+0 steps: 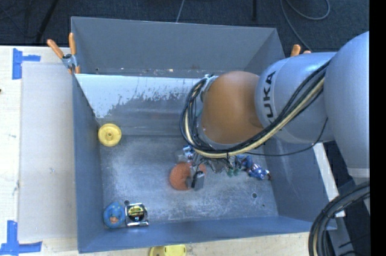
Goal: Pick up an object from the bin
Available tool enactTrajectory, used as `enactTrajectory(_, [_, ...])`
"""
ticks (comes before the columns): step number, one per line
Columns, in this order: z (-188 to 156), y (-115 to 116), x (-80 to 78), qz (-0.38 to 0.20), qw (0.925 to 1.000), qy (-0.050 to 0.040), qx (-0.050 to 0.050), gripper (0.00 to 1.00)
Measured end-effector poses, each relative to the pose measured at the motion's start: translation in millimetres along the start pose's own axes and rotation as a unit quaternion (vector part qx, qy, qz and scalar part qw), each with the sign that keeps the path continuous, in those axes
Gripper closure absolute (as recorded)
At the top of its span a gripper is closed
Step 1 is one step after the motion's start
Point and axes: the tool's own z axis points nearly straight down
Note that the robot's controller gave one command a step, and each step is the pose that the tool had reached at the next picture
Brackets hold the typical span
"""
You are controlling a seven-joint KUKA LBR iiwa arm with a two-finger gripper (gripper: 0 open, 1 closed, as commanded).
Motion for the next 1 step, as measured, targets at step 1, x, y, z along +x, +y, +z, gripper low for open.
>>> enactTrajectory(1, [-98.6,-52.0,-26.1,-0.145,0.9895,-0.0030,0.001,1.00])
